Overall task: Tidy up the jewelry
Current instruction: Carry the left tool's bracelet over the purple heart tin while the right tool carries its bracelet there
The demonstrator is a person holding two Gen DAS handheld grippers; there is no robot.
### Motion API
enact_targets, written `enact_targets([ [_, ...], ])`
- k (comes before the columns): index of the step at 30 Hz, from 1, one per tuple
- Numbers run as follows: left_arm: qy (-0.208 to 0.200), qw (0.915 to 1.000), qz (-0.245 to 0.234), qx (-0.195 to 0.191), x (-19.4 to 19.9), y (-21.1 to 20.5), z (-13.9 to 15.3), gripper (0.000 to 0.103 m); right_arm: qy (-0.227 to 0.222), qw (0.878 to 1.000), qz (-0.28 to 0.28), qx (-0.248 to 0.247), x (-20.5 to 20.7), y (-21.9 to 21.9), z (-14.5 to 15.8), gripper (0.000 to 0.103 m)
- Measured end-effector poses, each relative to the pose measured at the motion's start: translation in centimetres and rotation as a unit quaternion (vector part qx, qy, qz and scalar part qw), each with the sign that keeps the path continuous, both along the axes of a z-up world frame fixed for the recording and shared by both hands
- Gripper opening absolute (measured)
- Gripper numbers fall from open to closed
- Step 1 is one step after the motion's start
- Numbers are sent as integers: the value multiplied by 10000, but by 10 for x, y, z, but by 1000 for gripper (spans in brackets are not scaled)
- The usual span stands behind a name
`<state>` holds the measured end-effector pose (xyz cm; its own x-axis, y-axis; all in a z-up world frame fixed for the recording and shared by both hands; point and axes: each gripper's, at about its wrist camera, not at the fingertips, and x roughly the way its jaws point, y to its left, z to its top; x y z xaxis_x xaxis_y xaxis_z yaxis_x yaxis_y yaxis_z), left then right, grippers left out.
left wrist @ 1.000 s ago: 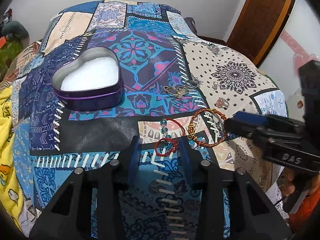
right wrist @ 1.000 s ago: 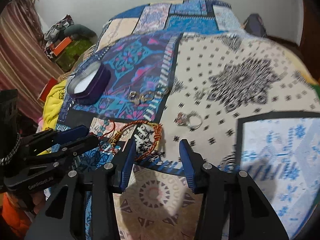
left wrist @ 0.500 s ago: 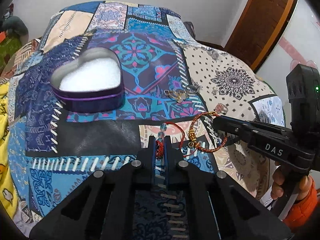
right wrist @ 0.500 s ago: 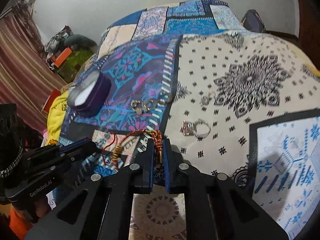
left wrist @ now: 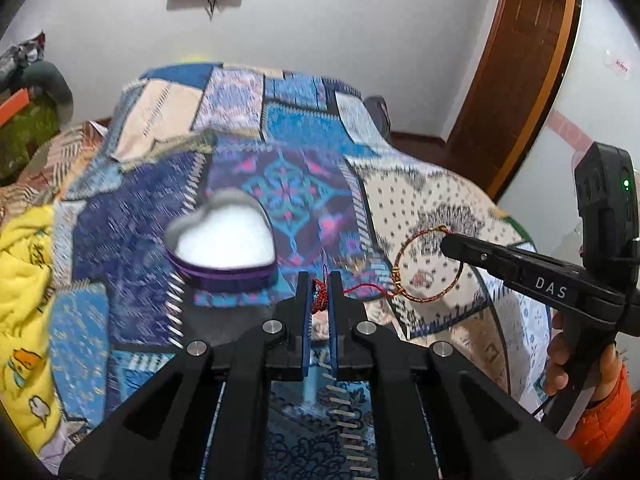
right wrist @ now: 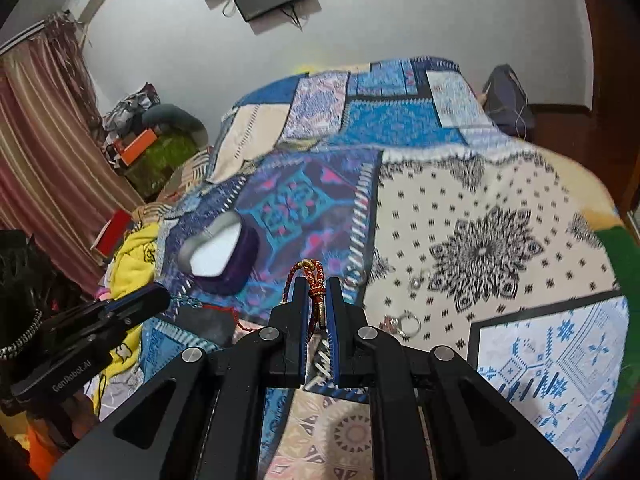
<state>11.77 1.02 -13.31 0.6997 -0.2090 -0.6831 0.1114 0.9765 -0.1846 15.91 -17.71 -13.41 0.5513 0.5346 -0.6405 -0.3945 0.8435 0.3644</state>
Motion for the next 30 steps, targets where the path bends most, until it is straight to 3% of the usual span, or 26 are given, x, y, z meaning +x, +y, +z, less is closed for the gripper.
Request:
enact_targets([
  [17, -816, 9941, 550, 451, -8, 59, 52, 6, -467, 9989, -73, -80, 10, 16, 31, 7],
  [30, -894, 9912, 553, 810, 13, 67, 50, 6, -598, 9980, 184, 7, 31, 40, 42, 8],
])
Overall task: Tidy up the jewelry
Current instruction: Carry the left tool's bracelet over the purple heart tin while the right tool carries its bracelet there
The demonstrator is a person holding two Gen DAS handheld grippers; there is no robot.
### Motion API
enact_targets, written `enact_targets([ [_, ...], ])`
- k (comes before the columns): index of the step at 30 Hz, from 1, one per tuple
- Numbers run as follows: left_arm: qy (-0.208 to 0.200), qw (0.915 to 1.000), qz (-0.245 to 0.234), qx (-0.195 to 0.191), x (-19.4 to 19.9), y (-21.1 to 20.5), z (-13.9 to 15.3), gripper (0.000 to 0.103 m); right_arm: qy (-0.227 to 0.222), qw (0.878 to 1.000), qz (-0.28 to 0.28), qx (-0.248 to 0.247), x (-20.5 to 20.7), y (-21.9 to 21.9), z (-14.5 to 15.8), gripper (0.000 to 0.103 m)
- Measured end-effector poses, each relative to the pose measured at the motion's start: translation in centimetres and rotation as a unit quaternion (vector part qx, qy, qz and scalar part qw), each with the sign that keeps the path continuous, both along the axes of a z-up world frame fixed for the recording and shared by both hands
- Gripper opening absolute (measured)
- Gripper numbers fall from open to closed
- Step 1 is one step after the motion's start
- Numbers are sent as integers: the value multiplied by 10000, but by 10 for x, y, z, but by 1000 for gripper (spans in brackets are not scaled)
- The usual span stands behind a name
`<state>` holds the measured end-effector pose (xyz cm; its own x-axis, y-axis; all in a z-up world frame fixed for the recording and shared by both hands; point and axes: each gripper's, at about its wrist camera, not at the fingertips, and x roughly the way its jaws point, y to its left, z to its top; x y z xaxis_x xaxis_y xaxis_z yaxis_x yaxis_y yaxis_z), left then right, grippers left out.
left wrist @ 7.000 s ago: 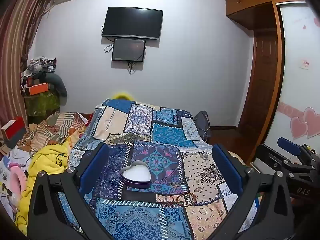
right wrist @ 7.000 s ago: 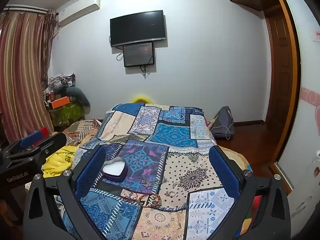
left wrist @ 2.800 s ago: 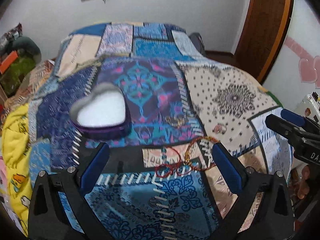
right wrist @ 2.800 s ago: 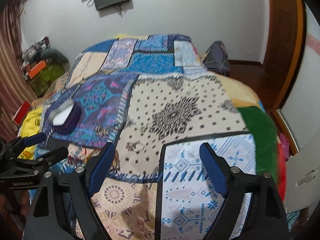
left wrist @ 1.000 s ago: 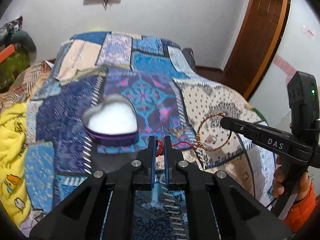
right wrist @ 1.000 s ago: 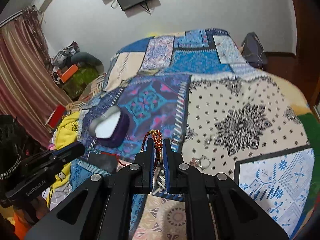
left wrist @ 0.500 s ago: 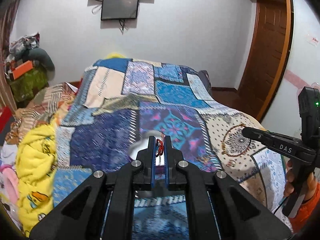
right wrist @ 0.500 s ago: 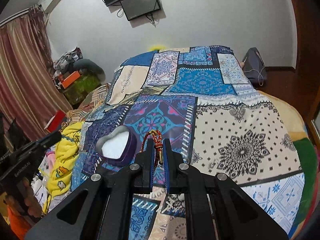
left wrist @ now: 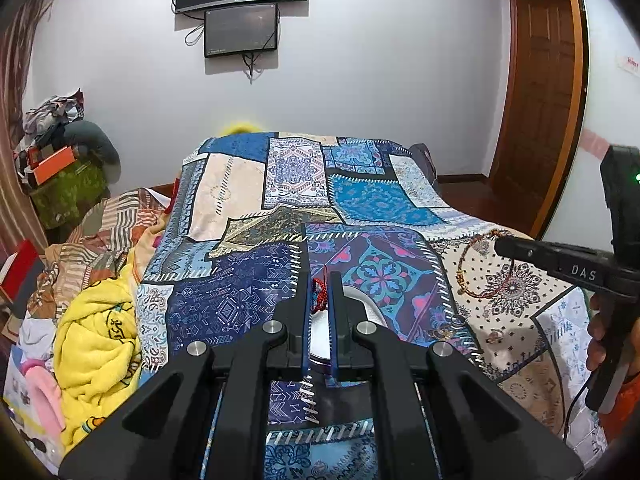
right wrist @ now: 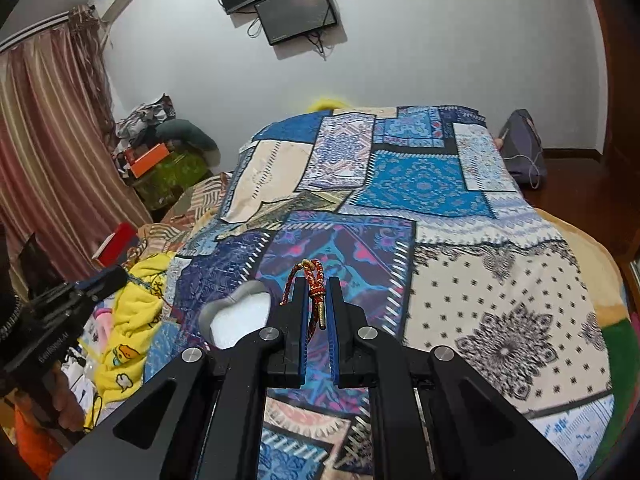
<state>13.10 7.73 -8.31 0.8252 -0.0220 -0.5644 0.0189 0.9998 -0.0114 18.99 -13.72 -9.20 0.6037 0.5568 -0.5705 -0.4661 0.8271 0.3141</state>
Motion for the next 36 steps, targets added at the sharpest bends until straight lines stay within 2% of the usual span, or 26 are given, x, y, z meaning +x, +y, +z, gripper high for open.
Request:
enact_targets([
  [8, 189, 9997, -45, -177, 18, 6, -13, 6, 240, 9983, 523, 82, 14, 32, -9, 8],
  [18, 188, 9979, -273, -561, 35, 12, -12, 6, 452, 9946, 932, -33, 22, 67, -29, 8],
  [27, 249, 9973, -354, -593, 47, 8, -19, 6, 582, 9919, 1113, -165, 27, 85, -43, 8],
  [32, 475, 9976, -292, -421, 52, 5, -35, 6, 645, 9905, 1170, -323, 28, 93, -53, 7],
  [36, 762, 9954, -239, -529, 56, 11, -54, 6, 676, 9897, 1174, -454, 32, 98, -59, 8],
])
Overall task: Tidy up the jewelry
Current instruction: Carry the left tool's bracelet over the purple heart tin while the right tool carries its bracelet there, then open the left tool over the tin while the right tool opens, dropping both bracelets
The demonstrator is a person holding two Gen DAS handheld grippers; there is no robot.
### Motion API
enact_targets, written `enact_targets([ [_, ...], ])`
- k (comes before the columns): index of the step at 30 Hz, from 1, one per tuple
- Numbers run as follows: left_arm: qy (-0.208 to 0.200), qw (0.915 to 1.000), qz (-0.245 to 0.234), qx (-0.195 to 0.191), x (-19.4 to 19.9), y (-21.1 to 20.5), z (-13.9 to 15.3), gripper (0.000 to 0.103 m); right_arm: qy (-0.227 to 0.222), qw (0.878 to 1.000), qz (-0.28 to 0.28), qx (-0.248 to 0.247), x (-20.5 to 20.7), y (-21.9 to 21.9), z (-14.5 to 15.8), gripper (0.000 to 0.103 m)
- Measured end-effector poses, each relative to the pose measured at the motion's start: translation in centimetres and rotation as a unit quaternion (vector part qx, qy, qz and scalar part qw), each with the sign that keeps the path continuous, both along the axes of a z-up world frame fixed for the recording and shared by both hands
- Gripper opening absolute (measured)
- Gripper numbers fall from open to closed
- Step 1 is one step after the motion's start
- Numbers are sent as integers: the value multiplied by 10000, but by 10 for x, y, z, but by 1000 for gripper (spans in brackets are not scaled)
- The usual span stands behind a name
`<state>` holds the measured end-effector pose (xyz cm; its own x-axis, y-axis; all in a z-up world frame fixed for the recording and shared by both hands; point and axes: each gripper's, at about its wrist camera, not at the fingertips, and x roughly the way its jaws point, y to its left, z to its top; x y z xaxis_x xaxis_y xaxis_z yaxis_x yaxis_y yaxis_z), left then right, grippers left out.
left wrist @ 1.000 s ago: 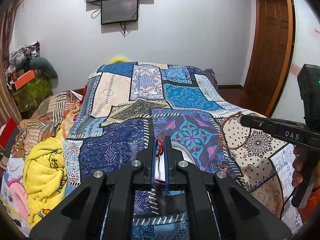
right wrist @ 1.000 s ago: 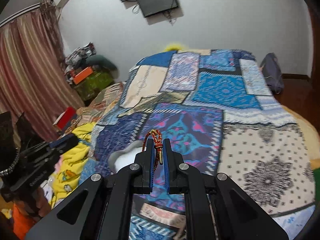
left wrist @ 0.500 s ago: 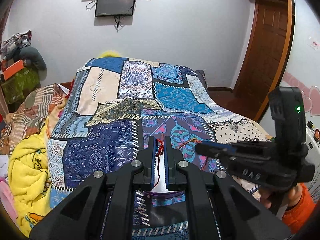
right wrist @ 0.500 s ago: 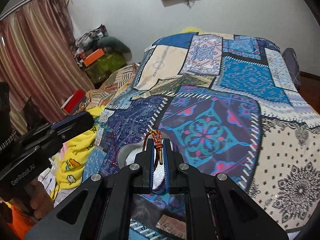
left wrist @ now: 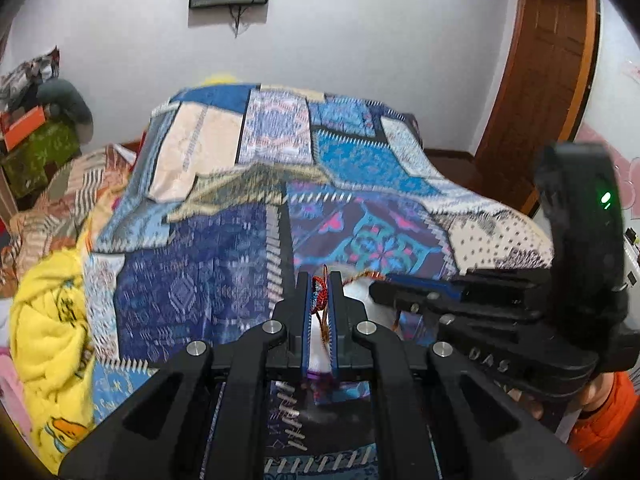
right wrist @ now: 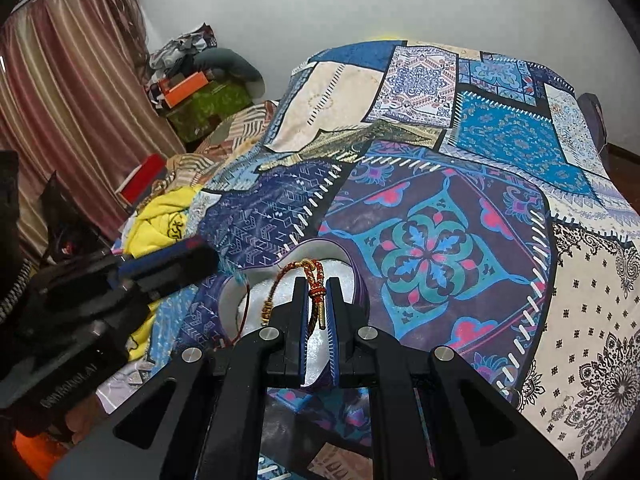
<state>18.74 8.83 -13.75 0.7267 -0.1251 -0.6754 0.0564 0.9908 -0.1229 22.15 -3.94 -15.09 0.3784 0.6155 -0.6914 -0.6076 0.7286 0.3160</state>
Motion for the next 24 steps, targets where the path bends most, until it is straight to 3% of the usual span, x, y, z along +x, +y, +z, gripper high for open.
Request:
enact_targets([
  [8, 468, 9988, 59, -123, 4, 11, -30, 6, 40, 9996, 83, -271, 4, 7, -10, 8],
  [16, 420, 9991, 20, -113, -1, 10, -28, 7, -55, 9991, 200, -381, 0, 13, -11, 8],
  [19, 451, 9990, 13, -54, -1, 9, -27, 14, -5, 9987, 258, -433, 0, 14, -12, 8],
  [24, 332, 9994, 6, 73, -10, 6, -19, 33, 204, 9988, 275, -337, 0, 10, -10, 25],
])
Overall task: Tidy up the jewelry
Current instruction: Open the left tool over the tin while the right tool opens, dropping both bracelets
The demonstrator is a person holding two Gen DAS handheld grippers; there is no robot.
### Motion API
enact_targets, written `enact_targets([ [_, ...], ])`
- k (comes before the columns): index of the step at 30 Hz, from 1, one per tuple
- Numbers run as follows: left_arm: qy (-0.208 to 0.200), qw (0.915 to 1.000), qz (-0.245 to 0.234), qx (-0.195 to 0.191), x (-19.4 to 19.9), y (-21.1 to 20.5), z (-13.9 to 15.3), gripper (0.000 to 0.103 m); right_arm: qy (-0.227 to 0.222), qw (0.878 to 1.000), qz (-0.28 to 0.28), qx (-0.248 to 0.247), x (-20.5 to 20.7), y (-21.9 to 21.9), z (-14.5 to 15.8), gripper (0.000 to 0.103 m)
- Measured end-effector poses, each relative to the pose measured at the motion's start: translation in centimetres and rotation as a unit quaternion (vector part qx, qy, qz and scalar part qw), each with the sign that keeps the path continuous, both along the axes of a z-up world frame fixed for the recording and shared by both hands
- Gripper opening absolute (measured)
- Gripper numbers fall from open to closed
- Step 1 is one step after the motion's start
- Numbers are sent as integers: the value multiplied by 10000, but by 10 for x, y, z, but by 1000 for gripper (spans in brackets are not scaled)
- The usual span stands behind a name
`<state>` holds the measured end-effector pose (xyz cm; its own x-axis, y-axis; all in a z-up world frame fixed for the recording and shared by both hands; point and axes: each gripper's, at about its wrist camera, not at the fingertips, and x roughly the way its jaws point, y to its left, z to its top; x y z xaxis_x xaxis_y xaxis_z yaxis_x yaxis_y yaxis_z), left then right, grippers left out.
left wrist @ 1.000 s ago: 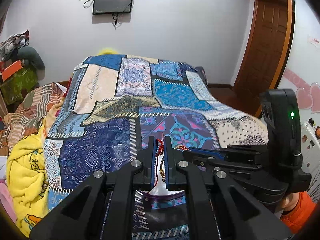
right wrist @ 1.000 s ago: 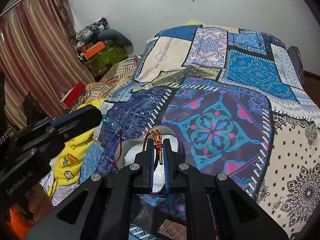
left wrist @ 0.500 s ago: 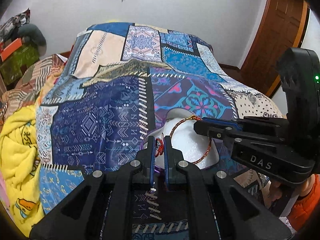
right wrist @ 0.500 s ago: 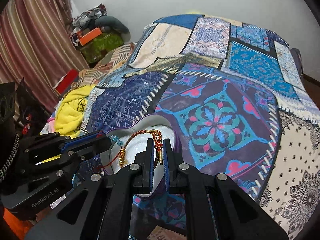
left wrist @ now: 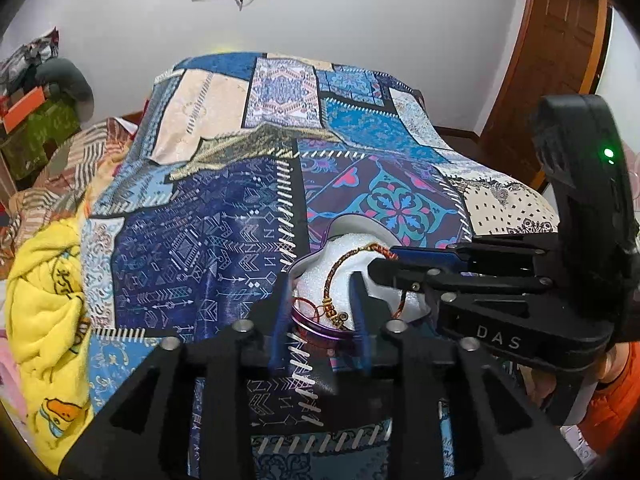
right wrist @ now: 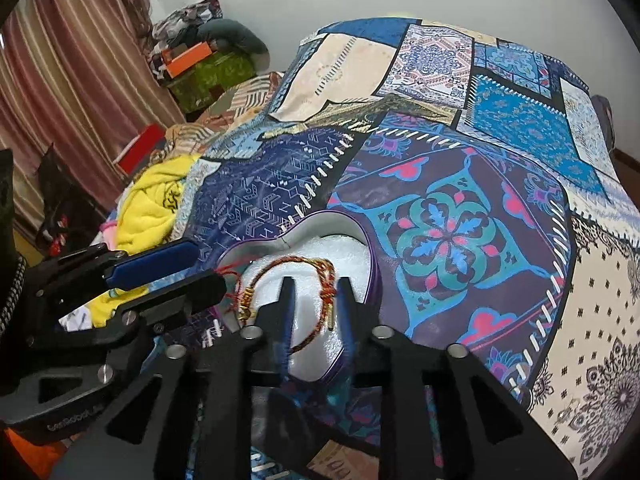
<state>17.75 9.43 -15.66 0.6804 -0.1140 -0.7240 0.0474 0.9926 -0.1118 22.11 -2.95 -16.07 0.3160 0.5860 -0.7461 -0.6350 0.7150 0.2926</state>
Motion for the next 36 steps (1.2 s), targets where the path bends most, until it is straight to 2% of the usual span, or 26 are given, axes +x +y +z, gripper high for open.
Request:
enact_targets([
  [12, -364, 9993, 76, 104, -23, -5, 38, 34, -495, 9985, -233, 21, -23, -24, 38, 27],
  [22, -612, 9979, -10, 224, -46, -30, 67, 36, -957, 9936, -589, 53, -45, -63, 72, 27],
  [24, -650, 9976, -32, 228, -50, -37, 71, 40, -977, 9930, -657, 62, -48, -71, 74, 28],
  [31, -720, 9970, -152, 244, -59, -63, 77, 40, -1023, 9900, -968, 30, -56, -108, 77, 28],
  [36, -578, 9978, -249, 207, -55, -80, 70, 40, -1034, 9871, -1214, -99, -58, -136, 73, 28],
])
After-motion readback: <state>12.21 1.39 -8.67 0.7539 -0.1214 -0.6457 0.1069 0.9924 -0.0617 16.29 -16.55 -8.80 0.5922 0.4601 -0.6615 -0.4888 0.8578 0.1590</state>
